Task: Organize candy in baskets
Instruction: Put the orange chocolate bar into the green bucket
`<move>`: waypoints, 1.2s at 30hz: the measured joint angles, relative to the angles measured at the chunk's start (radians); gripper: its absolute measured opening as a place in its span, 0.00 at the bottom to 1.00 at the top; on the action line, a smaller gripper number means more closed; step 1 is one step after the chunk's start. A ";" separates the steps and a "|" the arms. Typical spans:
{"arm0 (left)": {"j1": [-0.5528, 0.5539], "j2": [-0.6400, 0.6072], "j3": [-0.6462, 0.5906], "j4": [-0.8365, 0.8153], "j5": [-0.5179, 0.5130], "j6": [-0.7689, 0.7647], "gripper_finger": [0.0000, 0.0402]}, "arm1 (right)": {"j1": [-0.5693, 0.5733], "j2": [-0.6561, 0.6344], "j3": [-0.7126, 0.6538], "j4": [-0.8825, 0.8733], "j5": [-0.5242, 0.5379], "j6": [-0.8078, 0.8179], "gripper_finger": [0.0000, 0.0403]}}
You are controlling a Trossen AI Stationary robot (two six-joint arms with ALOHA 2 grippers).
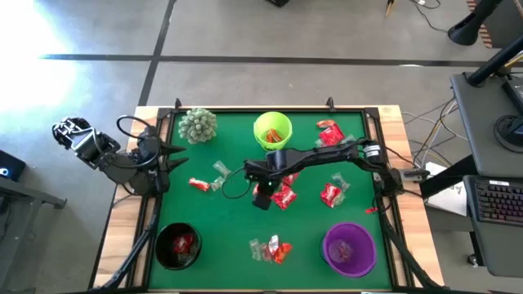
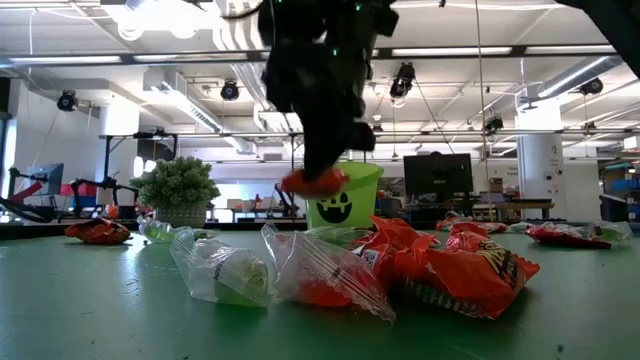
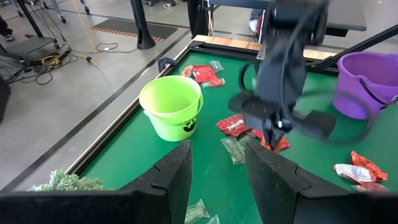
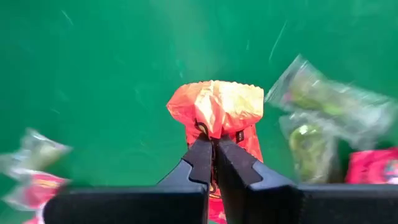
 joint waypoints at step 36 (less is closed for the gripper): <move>0.000 0.000 0.000 0.000 0.000 0.000 0.33 | -0.478 -0.141 0.111 -0.100 0.159 -0.159 0.07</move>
